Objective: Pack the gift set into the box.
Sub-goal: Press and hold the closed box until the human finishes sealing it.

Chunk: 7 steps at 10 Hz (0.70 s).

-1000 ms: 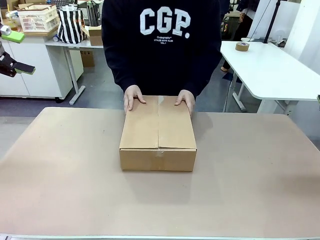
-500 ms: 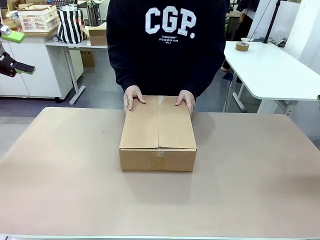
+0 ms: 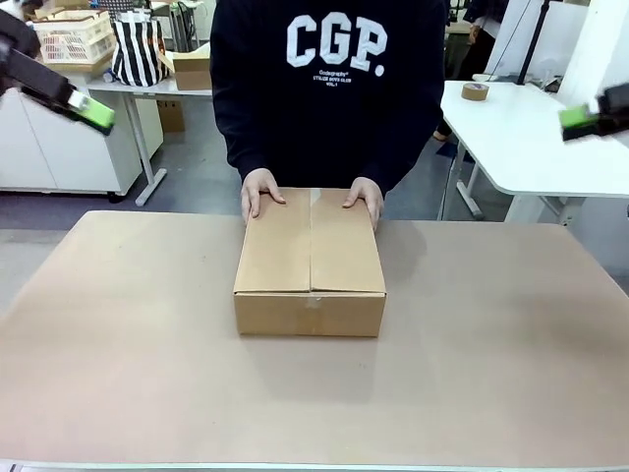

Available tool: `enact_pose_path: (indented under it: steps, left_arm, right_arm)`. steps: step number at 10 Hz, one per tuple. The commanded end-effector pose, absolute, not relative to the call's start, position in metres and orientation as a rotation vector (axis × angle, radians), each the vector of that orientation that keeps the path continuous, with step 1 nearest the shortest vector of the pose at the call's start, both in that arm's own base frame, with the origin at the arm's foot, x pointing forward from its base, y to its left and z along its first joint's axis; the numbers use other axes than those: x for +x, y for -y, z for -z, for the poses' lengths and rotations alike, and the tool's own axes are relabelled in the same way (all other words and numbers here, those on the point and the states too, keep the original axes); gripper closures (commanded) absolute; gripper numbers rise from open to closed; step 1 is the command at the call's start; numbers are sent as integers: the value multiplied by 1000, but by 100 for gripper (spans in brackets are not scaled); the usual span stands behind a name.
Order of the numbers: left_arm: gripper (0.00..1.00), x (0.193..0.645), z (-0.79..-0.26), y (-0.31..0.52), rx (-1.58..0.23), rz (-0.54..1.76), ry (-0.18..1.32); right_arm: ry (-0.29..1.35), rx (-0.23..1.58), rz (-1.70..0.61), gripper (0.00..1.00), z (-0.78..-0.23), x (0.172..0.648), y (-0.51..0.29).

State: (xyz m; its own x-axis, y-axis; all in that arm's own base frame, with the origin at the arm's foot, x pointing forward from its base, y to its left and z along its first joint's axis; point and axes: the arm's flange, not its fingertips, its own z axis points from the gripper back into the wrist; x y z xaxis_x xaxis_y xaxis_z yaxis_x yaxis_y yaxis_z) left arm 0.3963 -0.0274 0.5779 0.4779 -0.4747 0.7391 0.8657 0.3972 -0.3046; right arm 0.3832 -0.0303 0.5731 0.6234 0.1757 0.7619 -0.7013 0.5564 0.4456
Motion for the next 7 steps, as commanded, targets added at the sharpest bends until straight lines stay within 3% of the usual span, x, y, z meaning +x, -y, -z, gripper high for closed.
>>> enact_pose_path:
  steps: [1, 2, 3, 6, 7]
  left_arm:
    - [0, 402, -540, 45, -445, 1157, 1040]
    - [0, 406, -535, 54, -525, 1211, 1114]
    - [0, 412, -534, 63, -635, 1234, 1133]
    - [0, 422, -533, 82, -841, 1254, 1075]
    - [0, 424, -533, 81, -878, 1185, 983]
  right_arm:
    - [1144, 906, -985, 0, -561, 409, -3]
    - [1170, 1011, -1144, 0, -559, 414, -26]
    - [1139, 1008, -1223, 0, -552, 414, -55]
    - [1041, 741, -1353, 0, -525, 401, -125]
    - [916, 686, -1196, 0, -516, 412, -124]
